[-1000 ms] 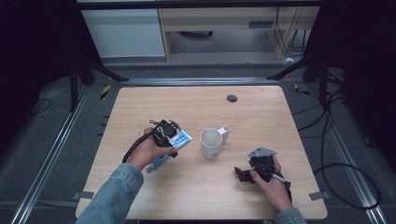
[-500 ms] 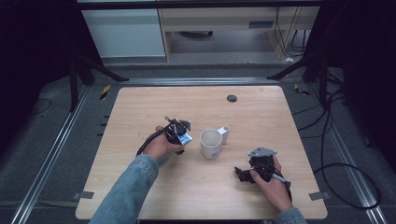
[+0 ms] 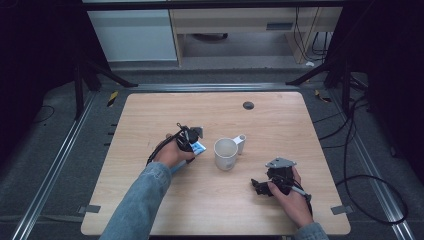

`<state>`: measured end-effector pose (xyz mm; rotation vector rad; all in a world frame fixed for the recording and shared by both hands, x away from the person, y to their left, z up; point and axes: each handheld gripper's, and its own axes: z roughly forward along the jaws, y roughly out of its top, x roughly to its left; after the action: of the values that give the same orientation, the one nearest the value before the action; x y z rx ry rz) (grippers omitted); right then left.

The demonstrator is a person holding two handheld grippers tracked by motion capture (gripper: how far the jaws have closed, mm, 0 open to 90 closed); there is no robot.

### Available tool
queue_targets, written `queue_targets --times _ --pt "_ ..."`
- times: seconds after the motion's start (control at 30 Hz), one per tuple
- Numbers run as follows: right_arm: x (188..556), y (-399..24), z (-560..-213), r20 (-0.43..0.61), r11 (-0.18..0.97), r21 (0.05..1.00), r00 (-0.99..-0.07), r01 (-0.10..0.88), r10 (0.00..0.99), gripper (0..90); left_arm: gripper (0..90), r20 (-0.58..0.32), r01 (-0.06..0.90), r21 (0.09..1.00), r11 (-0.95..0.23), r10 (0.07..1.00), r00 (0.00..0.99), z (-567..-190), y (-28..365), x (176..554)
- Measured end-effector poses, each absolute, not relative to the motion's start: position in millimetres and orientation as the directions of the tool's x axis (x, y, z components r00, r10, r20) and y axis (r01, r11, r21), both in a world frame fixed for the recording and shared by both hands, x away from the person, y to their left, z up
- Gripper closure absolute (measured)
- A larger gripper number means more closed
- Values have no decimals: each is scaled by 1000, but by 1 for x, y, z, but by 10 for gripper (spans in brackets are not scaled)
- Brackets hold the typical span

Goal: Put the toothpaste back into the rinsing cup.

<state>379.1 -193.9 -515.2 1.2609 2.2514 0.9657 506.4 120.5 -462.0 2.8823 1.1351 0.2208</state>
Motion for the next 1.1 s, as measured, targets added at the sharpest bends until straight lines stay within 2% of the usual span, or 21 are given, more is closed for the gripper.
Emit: queue_targets --times 0.07,0.1,0.17,0.23,0.4,0.77,1.1 --pt "379 -194 -515 1 360 724 -523 588 852 4 593 124 674 94 -733 680 723 -461 121 506" --pt "379 -194 -515 1 360 724 -523 588 852 4 593 129 669 109 -735 678 724 -458 121 505" --pt "379 -194 -515 1 360 724 -523 588 852 4 685 123 679 141 -720 694 710 -453 124 503" --pt "379 -194 -515 1 360 724 -523 588 852 4 709 121 682 155 -715 699 705 -453 125 501" --pt "379 -194 -515 -1 361 724 -523 588 852 4 723 50 702 259 -664 735 676 -439 140 489" --pt "379 -194 -515 -1 361 724 -523 588 852 4 726 58 687 278 -671 726 686 -422 144 479" --pt "379 -194 -515 -1 361 724 -523 587 853 4 731 98 653 327 -683 712 696 -389 137 473"
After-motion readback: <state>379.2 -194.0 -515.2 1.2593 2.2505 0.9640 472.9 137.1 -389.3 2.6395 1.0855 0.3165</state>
